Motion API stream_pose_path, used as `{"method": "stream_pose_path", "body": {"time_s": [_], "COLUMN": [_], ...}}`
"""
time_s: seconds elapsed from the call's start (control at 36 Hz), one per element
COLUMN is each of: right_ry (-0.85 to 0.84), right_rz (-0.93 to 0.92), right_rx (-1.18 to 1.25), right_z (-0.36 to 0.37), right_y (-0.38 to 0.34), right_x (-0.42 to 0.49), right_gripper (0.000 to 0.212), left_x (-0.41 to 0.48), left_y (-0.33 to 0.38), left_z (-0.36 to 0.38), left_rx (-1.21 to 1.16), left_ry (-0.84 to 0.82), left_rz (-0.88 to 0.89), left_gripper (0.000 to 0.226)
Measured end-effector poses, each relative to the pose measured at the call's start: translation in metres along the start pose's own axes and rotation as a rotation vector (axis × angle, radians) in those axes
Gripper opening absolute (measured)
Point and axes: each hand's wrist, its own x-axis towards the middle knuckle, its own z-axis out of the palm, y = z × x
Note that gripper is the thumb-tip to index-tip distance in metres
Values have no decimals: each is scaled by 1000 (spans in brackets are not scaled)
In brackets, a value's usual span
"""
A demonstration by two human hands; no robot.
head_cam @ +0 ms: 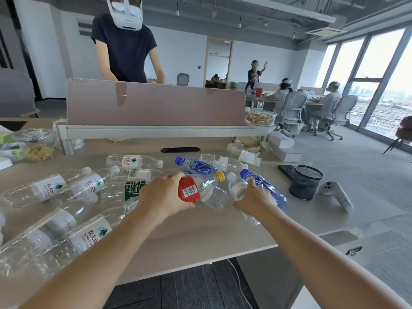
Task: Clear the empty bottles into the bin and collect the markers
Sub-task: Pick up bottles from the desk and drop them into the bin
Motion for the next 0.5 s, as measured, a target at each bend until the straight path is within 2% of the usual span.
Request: {"method": "stream_pose_path", "body": {"time_s": [0.17, 0.39, 0.5], "right_ry": [123, 336, 373], "right_rz": [-50, -27, 87], "right_rx": [35, 57, 61], "right_z": [-42, -82, -90], "right_y": [39, 137, 200], "right_x": [-34, -103, -142], "right_gripper": [69, 70, 71], "left_x": [-2, -21, -42], "left_y": [34, 124, 186], "left_z": [-5, 11, 33], "left_rx": [-58, -204, -278], "left_ry": [61, 45, 6], "left_rz": [76, 256, 377], "left_gripper": [73, 86, 78]}}
